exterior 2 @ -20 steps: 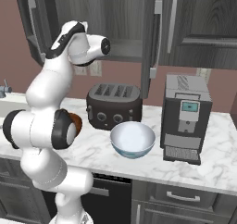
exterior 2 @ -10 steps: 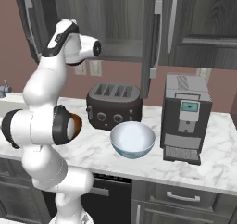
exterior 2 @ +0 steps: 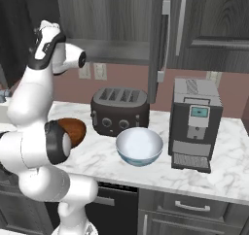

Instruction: Open the cabinet. Pick the bowls from the counter and place them in the cabinet. Then close the cabinet.

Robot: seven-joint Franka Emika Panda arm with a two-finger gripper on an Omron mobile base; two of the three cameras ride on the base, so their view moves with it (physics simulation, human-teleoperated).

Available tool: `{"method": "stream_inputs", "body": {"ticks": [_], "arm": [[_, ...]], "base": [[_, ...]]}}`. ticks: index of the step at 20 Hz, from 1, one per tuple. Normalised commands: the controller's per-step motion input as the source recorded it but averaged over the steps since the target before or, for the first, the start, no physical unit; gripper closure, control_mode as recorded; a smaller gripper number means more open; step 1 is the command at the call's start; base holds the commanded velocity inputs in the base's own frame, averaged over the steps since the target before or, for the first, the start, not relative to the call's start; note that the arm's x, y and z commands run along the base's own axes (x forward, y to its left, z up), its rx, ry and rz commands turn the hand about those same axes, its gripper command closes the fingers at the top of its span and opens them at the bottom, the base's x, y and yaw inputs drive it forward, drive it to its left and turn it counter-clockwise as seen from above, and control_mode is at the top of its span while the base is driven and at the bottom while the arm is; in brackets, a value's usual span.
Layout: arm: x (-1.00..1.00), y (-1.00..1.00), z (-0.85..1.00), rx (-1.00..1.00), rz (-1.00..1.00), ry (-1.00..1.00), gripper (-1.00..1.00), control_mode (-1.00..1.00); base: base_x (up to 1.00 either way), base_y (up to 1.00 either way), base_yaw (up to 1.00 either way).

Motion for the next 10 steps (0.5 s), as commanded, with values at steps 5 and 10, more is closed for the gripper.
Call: {"method": "stream_inputs", "body": {"ticks": [5, 10], "arm": [[-0.31, 1.0, 0.0, 0.16, 0.08, 0.07, -1.0, -1.0], [-0.05, 1.0, 0.0, 0.17, 0.06, 0.03, -1.0, -1.0]], "base": [[0.0, 0.0, 0.0], [0.0, 0.0, 0.0]]}}
